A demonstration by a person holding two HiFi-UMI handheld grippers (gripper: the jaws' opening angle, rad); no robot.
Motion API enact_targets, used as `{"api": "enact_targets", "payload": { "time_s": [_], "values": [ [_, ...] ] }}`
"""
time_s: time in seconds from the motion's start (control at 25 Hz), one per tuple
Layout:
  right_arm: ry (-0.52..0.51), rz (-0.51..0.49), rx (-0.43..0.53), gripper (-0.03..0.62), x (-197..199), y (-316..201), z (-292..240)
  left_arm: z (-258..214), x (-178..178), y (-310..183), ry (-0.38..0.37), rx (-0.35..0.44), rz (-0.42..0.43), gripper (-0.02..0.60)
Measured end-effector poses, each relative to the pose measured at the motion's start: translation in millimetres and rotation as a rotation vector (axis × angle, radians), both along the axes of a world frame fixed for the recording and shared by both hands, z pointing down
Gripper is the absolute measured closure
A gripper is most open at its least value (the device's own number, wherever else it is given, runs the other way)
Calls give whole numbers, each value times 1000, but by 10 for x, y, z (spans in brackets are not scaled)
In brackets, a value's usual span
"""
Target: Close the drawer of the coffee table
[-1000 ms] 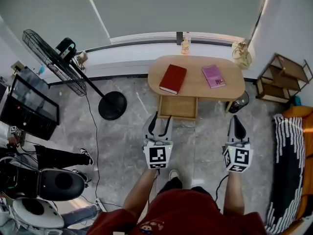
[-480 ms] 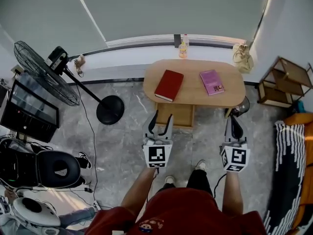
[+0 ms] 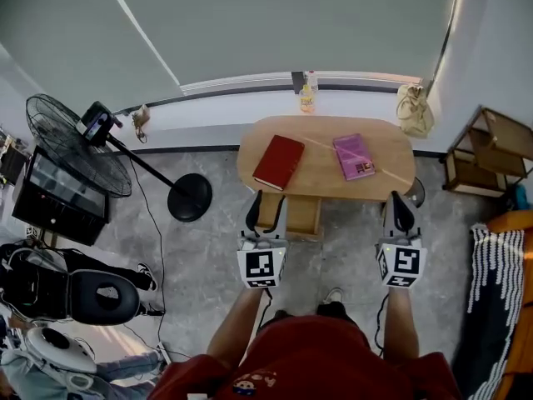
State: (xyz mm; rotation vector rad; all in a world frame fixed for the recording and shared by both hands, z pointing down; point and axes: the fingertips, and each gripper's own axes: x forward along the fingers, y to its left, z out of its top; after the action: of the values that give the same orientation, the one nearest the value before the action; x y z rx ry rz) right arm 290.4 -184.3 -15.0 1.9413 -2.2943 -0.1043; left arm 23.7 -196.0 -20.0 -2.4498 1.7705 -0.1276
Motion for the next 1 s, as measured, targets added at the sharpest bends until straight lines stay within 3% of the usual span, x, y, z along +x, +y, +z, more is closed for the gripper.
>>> {"api": "enact_targets", "payload": {
  "time_s": [0.16, 0.36, 0.72, 1.0],
  "values": [
    [-17, -6, -11, 600, 196, -151, 93, 3, 168, -118, -24, -1, -6, 377],
    [-15, 35, -14, 600, 264, -305, 129, -35, 107, -265, -28, 21, 11, 377],
    [-22, 104, -6, 600, -252, -316, 63, 76, -510, -370, -51, 41, 70, 377],
    [0, 85, -2, 600, -635, -343, -3, 147, -761, -416, -18, 30, 82, 377]
  ]
}}
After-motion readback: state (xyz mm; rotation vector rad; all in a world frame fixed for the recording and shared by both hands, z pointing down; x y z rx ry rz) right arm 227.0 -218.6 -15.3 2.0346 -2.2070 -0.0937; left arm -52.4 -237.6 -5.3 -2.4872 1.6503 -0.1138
